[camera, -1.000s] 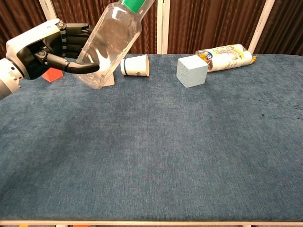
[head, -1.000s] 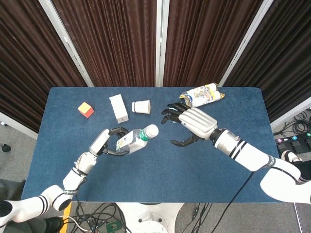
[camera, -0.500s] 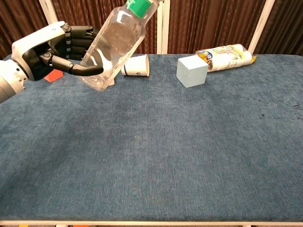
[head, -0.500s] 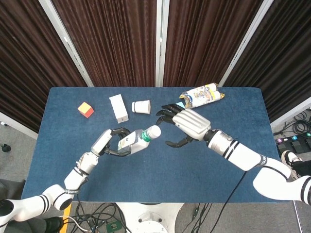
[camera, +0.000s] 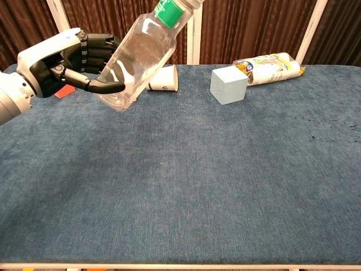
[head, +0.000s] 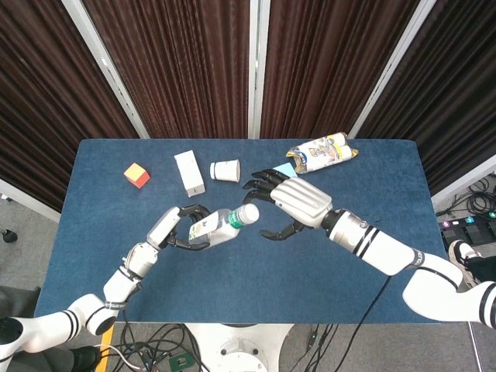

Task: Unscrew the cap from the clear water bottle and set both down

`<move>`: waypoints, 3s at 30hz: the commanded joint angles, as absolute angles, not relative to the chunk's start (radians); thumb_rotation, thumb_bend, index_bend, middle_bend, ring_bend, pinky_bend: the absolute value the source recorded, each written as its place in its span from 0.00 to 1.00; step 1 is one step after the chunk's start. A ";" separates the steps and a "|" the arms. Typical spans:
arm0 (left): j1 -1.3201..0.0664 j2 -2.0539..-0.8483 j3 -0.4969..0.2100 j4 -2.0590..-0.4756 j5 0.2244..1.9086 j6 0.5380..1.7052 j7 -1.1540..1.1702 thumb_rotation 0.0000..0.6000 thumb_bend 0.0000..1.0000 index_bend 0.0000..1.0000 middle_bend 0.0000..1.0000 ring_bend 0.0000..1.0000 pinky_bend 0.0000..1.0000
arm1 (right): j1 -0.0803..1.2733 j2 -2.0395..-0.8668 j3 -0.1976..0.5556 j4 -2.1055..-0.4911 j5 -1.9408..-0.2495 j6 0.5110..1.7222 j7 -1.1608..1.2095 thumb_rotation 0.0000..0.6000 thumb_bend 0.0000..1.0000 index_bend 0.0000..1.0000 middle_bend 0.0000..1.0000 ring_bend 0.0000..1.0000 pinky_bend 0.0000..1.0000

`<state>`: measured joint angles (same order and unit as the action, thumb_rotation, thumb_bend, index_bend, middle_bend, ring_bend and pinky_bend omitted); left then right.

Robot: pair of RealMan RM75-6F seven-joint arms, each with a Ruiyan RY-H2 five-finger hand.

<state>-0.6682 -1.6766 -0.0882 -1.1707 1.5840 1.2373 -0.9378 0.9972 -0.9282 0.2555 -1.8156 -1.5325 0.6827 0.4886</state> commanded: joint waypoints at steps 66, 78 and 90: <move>-0.673 -1.664 -0.084 -1.181 1.578 1.234 -0.940 1.00 0.41 0.64 0.59 0.48 0.53 | 1.003 -0.948 0.224 -1.811 -1.526 0.721 0.439 0.72 0.24 0.26 0.12 0.00 0.02; -0.670 -1.663 -0.083 -1.180 1.583 1.246 -0.952 1.00 0.41 0.64 0.59 0.48 0.53 | 1.003 -0.956 0.226 -1.802 -1.509 0.726 0.419 0.72 0.25 0.26 0.13 0.00 0.02; -0.670 -1.659 -0.082 -1.184 1.589 1.252 -0.964 1.00 0.41 0.64 0.59 0.48 0.53 | 0.984 -0.994 0.248 -1.782 -1.463 0.786 0.356 0.77 0.27 0.26 0.15 0.00 0.02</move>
<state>-0.6702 -1.6595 -0.0817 -1.1840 1.5886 1.2524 -0.9641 0.9867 -0.9895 0.2457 -1.7846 -1.4670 0.7826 0.3601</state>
